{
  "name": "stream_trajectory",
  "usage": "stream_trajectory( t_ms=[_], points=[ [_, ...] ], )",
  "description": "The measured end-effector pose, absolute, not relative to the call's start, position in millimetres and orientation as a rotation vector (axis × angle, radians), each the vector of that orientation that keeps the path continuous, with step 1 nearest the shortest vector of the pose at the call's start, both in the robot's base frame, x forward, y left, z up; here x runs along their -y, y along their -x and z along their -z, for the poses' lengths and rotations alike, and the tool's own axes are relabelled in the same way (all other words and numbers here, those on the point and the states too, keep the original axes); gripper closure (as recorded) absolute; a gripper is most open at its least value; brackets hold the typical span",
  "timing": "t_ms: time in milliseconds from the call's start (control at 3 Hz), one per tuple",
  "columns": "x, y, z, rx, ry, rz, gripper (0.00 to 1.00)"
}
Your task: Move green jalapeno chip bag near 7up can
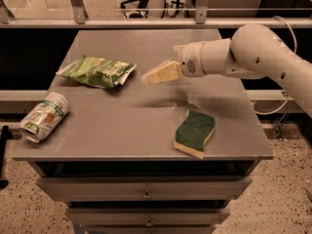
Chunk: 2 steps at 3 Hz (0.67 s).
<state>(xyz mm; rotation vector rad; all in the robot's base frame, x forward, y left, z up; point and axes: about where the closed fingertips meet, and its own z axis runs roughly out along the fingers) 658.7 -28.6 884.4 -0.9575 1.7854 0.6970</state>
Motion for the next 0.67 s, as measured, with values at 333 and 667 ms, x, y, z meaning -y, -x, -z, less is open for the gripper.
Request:
stream_trajectory(
  t_ms=[333, 667],
  points=[
    [-15, -663, -875, -1.708, 1.047, -0.723, 0.0],
    [-45, -661, -871, -1.652, 1.114, -0.74, 0.0]
  ],
)
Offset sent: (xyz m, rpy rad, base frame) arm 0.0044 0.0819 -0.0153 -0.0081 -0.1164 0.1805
